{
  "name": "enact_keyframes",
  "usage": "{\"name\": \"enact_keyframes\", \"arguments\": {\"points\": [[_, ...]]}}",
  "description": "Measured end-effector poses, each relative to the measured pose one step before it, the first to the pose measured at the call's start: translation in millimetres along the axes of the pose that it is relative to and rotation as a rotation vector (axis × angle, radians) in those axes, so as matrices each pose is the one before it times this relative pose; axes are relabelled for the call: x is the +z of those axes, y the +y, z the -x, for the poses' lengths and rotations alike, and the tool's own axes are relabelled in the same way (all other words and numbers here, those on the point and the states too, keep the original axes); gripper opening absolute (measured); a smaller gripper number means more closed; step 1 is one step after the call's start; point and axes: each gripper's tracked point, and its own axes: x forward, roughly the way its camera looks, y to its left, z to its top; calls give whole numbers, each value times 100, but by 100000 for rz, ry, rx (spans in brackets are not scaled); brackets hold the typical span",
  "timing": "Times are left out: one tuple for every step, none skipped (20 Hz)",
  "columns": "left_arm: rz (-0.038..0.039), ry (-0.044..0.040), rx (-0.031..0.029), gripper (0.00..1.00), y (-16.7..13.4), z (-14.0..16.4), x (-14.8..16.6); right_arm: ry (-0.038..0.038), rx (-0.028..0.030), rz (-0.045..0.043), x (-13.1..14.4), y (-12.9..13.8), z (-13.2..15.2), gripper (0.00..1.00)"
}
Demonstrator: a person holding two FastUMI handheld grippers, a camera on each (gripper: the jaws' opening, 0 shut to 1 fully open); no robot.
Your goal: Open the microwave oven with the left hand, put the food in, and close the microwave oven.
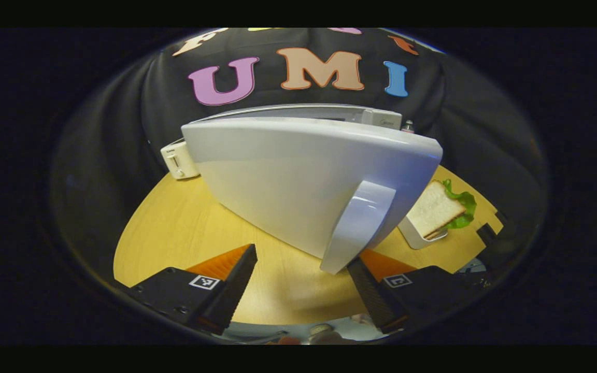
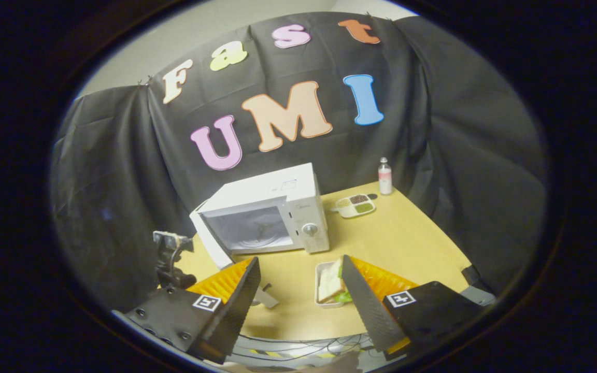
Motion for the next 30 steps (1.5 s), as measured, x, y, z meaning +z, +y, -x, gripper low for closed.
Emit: {"name": "enact_keyframes", "arguments": {"points": [[-246, -576, 1169, 98, 840, 638, -258, -28, -975, -375, -297, 187, 382, 92], [-102, -468, 947, 98, 897, 766, -408, 55, -764, -267, -334, 264, 431, 92], [368, -178, 509, 98, 885, 774, -323, -371, -650, 160, -233, 334, 584, 92], [1178, -590, 264, 100, 873, 732, -198, -527, -846, 525, -113, 267, 496, 99], [2003, -773, -62, 100, 877, 702, 36, -293, -533, 656, -225, 310, 473, 92], [2679, -547, -284, 98, 844, 847, -311, -340, -414, 670, -336, 348, 394, 92], [2704, -427, -417, 98, 930, 699, -129, -334, -429, 686, -240, 378, 433, 92], [2538, -40, -317, 98, 853, 653, -149, 76, -407, 705, -376, 388, 553, 92], [1731, 102, 183, 98, 1044, 430, -173, -30, -397, 560, -338, 434, 605, 92], [679, -31, 612, 98, 908, 130, -113, -251, -266, 469, -274, 350, 514, 92], [-186, -156, 1112, 98, 1185, 314, -34, -126, -128, 268, -253, 449, 561, 92], [-904, -756, 1240, 99, 1129, 275, 18, -67, -52, 363, -345, 537, 481, 92], [-955, -1047, 1290, 99, 1110, 248, 212, -328, -228, 322, -260, 278, 384, 92], [-351, -961, 1145, 99, 1229, 344, 65, 0, -434, 439, -219, 287, 351, 92], [193, -775, 731, 99, 1120, 206, 202, -31, -415, 277, -298, 91, 236, 92], [1456, 606, -244, 100, 791, 119, -284, -229, -488, -9, -79, 104, 263, 92], [2608, 243, -195, 95, 867, 209, -165, -204, -395, -207, -150, 89, 257, 92], [2886, -56, -158, 99, 795, 251, -174, -108, -453, -258, -36, 32, 175, 92], [2574, 173, 209, 99, 820, 168, -176, -80, -503, -194, -118, -4, 199, 92], [2286, -288, 337, 99, 628, 159, -82, -245, -651, 19, 86, -58, 79, 92], [2089, -217, 249, 99, 651, 62, 67, -389, -876, 177, 65, -203, 154, 92], [2487, 96, 177, 100, 530, 13, -108, -194, -866, 217, 72, -162, 135, 92], [3400, 272, -353, 100, 296, 225, -39, 68, -799, 199, -102, -175, 18, 92], [2845, 360, -200, 100, 155, 111, -138, 224, -858, 134, 3, -182, -24, 92], [1646, -208, 503, 100, 379, 205, -23, 348, -638, 57, -108, -205, -169, 92], [919, -405, 688, 100, 352, -25, -4, 357, -525, -66, -53, -124, -225, 92], [739, -95, 714, 100, 291, 188, 51, 484, -424, -84, -101, -148, -231, 92], [431, -185, 935, 100, 275, 49, -108, 792, -360, -73, -117, -129, -338, 92], [20, -352, 1214, 100, 447, 21, 78, 685, -333, -59, -91, -63, -402, 92], [38, 190, 1889, 100, 433, 316, -59, 879, -194, -175, -38, -172, -548, 92]]}}
